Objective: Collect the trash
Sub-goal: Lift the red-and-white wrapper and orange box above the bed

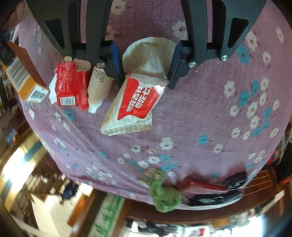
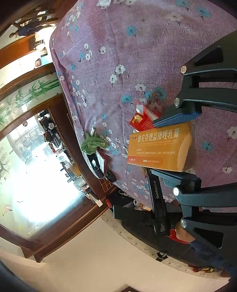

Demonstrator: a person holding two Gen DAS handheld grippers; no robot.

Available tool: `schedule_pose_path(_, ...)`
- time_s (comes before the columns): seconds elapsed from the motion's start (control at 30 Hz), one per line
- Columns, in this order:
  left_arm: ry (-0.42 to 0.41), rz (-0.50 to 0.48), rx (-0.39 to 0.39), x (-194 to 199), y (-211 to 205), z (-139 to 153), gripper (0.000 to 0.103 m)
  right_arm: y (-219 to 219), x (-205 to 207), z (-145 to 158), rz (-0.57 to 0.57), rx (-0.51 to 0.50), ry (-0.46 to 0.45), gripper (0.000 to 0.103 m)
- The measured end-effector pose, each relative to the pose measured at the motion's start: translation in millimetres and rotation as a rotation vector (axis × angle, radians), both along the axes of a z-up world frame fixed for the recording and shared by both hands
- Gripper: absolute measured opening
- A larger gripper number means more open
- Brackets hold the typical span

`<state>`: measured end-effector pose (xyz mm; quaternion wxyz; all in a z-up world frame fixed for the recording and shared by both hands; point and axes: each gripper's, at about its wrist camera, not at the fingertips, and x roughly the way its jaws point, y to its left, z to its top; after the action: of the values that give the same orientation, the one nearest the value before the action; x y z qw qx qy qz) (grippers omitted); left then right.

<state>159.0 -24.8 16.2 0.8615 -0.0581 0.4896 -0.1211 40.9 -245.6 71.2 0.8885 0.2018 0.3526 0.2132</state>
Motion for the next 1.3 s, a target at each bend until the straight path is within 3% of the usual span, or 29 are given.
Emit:
schedule_pose_path(0.27, -0.146, 0.079, 0.045, -66.3, 21.2, 12.8, 0.044, 14.2, -4.1, -0.7, 0.019, -0.074, -0.026, 0.049)
schedule_pose_path(0.43, -0.313, 0.157, 0.154, -104.7, 21.9, 25.6, 0.044, 42.2, -14.3, -0.3, 0.066, -0.174, -0.073, 0.049)
schedule_pose_path(0.6, -0.409, 0.184, 0.230, -111.3, 21.8, 32.7, 0.044, 67.0, -24.0, -5.1, 0.093, -0.284, -0.117, 0.049)
schedule_pose_path(0.8, -0.430, 0.197, 0.288, -113.5, 21.6, 30.8, 0.044, 66.5, -23.0, -5.5, 0.083, -0.304, -0.126, 0.049)
schedule_pose_path(1.3, -0.445, 0.177, 0.320, -118.1, 12.1, 30.5, 0.044, 61.3, -21.4, -5.1, 0.063, -0.293, -0.120, 0.049)
